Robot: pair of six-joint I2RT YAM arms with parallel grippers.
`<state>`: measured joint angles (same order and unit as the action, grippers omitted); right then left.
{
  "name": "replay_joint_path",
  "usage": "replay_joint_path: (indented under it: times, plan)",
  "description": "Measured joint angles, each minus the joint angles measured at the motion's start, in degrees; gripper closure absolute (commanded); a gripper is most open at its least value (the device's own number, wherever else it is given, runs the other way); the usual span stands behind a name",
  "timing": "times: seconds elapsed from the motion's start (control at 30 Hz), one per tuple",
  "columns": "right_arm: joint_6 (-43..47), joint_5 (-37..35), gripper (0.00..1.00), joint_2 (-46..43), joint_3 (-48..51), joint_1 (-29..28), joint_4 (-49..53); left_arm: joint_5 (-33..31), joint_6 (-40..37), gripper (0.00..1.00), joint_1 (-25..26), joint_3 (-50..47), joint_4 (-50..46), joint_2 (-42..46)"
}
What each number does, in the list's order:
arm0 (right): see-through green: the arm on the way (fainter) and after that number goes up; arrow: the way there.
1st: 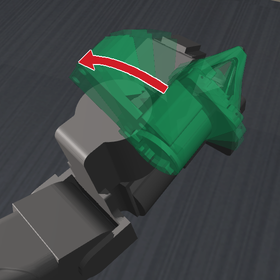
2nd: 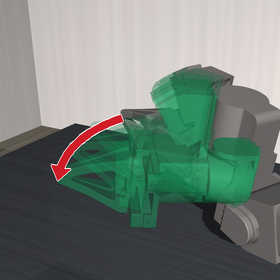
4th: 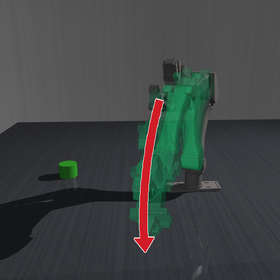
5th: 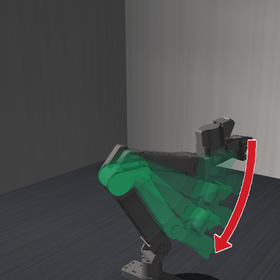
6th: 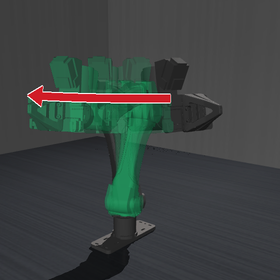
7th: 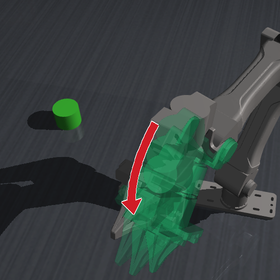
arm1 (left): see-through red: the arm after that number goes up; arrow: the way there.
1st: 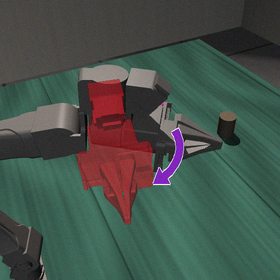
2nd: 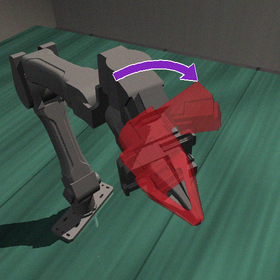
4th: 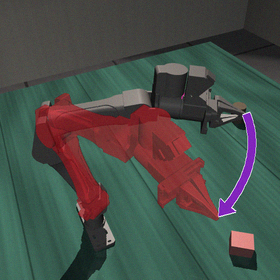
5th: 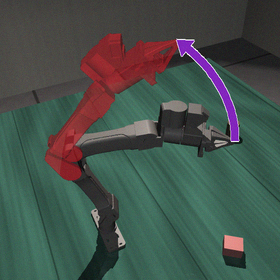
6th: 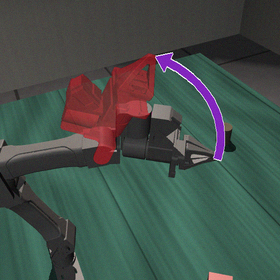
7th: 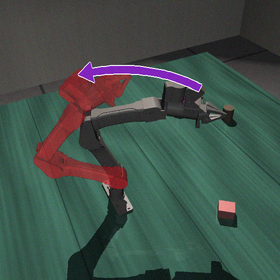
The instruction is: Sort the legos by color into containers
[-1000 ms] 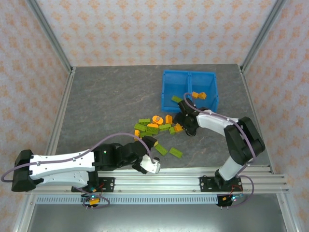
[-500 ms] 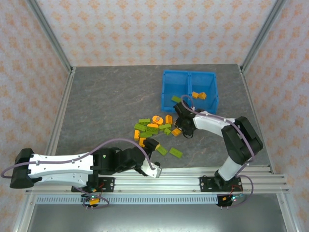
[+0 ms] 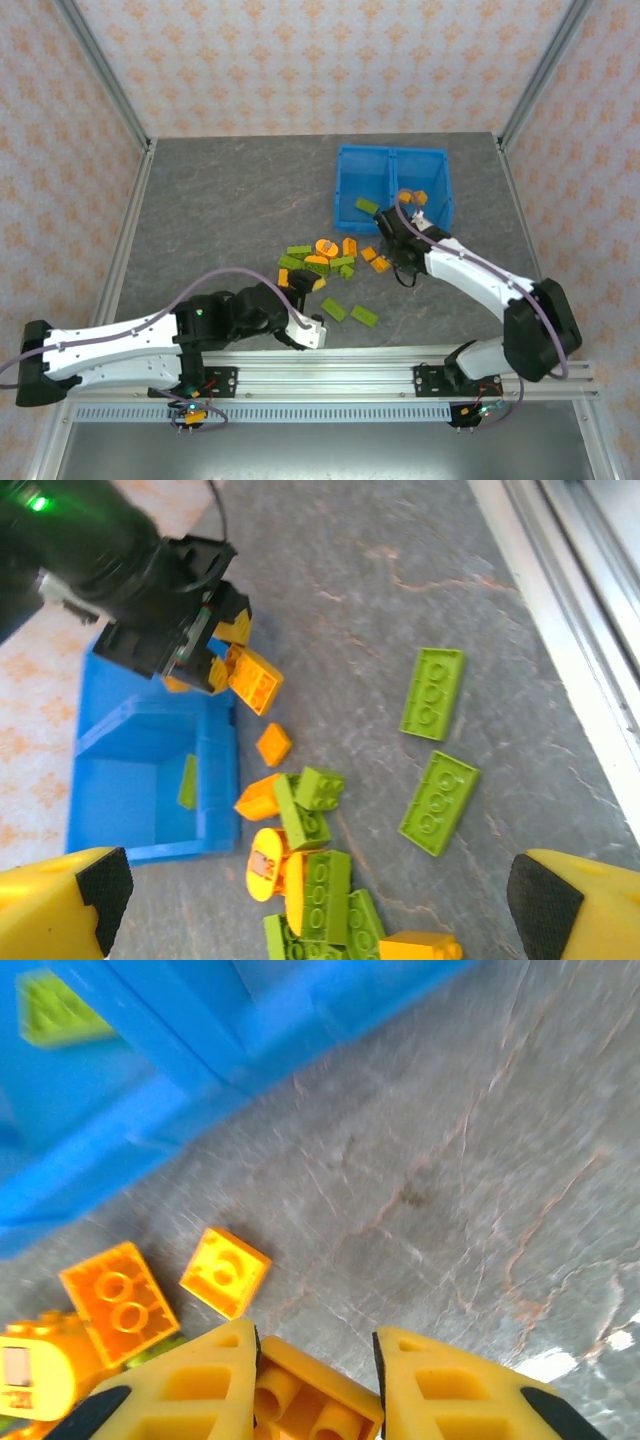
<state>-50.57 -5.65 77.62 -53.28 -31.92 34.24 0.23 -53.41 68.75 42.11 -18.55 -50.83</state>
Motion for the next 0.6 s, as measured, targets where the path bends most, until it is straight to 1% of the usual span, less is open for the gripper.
replay_joint_path:
  times: [0.07,0.13,0.23,0.3,0.37,0.53,0.6]
  plan:
    - [2.32,-3.06,0.74,-2.71,-2.1,0.85,1.44,0.9,0.83,0.0,-1.03,-0.68,2.38,1.42]
    - [5.6,-6.32,0.74,-4.07,-5.44,2.93,2.01,1.22,1.18,0.0,-1.79,-1.79,4.33,2.23]
    - [11.76,-11.76,0.75,-2.4,-11.98,7.02,1.88,0.85,1.68,0.0,-2.43,-3.34,5.97,2.58]
    - [16.2,-15.74,0.75,1.31,-16.74,9.35,1.22,-0.24,1.99,0.0,-2.45,-4.59,6.95,2.99]
    - [20.5,-19.23,0.75,7.13,-21.51,11.41,0.11,-2.16,2.03,0.0,-2.45,-6.05,8.04,3.76]
    - [27.47,-22.62,0.75,23.02,-31.04,14.8,-1.46,-6.64,0.76,0.0,-2.49,-7.45,9.11,4.17]
    - [29.14,-23.15,0.71,28.74,-34.21,15.72,-1.66,-7.63,0.44,0.0,-2.49,-7.45,9.46,4.17]
